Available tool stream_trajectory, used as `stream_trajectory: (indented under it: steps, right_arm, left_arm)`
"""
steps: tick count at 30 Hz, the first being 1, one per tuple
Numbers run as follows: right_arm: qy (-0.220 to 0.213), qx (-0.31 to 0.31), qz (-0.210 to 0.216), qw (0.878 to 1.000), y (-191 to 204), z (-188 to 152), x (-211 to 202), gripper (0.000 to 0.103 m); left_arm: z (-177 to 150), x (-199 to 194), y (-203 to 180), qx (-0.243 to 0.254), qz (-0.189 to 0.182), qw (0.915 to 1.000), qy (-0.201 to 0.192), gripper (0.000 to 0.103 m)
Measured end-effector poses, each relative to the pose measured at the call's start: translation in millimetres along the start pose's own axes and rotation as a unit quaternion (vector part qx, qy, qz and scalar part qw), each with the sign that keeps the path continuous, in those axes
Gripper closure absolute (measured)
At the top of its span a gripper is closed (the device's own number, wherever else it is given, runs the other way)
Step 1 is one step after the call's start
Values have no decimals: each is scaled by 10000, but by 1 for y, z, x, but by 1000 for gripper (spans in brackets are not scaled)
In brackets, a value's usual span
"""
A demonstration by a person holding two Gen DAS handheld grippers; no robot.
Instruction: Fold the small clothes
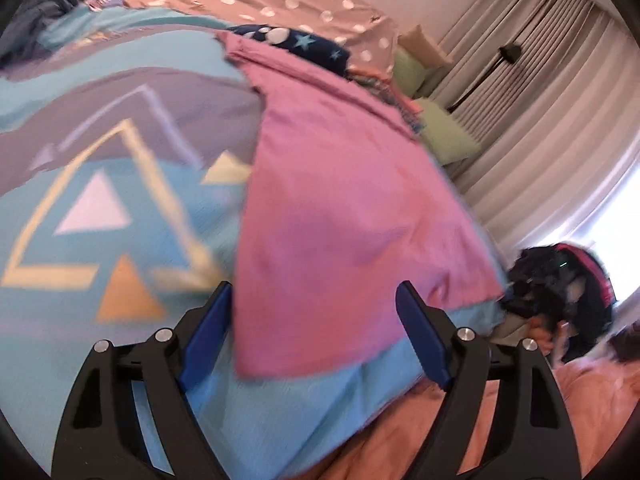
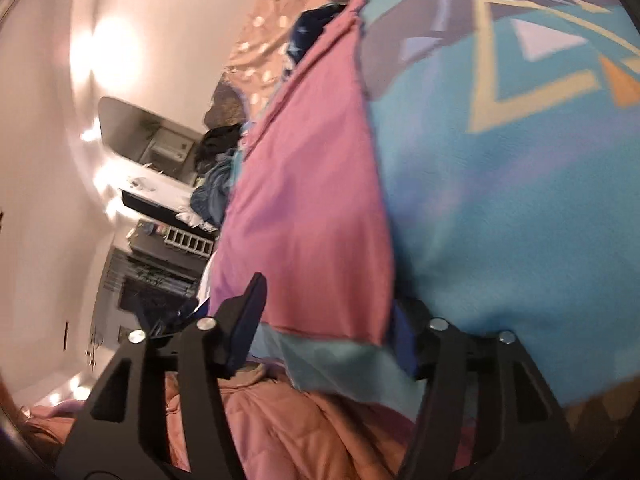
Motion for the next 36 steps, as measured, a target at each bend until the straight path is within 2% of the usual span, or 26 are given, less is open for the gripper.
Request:
stream_trajectory:
  steps: [1,2,3,4,5,7,10,15,18,24,25,28,30,32,34,36]
  right_arm:
    - [12,-44,-33,10000,1,0,1,44]
    - [14,-102,-89,9999,4,0,0,48]
    - [18,-131,-132,9998,4,1,0,64]
    - [62,-124,-137,9998,5,0,1,86]
    - [189,-25,-75,9998,4,-1,3,92]
    - [174,69,-115,9998,5,2,5,97]
    - [-176,21,-24,9998,18,13,-13,98]
    - [-984,-114,473,9940,48,38,-71,98]
    - [-1320,-272,567,9892,65,43,-92,98]
    - [-1840,-573,826,9778,95,39,-130,98]
    - [-1973,-602,811,9751,98,38,-139,98]
    - [-2293,-797,693,9676,111,36,-165,101]
    - [-2442,-963,516,9636,121,37,-174,102]
    - [-2596,-1207,180,9580,128,39,-177,103]
    - [-2581,-1240,-175,9580,122,45,-167,103]
    - [-2292,-990,-498,9670,105,57,-144,103]
  left_arm:
    - [4,2,0,-90,-179,9998,-46,24]
    - [7,5,0,-194,-375,9991,-72,39]
    - [6,7,-1,-254,-511,9984,-39,51]
    - [6,11,1,-407,-670,9969,49,77]
    - [5,14,3,-522,-687,9962,92,89]
    - [3,18,7,-604,-633,9961,94,96]
    - [9,8,-2,-592,-670,9959,-109,98]
    - [39,-33,-44,35,-749,9944,-749,102]
    - [50,-52,-68,310,-819,9905,-1064,102]
    - [51,-79,-99,500,-1015,9855,-1268,102]
    - [49,-85,-102,472,-1021,9857,-1254,102]
    - [42,-101,-111,433,-695,9905,-1110,102]
    - [40,-110,-117,367,-557,9917,-1102,102]
    - [39,-120,-123,518,-444,9903,-1209,102]
    - [42,-119,-124,700,-348,9883,-1309,102]
    - [45,-106,-116,602,-361,9898,-1242,102]
Point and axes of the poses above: each gripper's, at about its wrist camera, not at the fingertips, and x roughly the way its jaws point, y to its left, z to its top, the point moved 7 cm from there along x, roughly the way its jaws point, and after that the axes turned 9 degrees about -z, right-handed, at the moved point
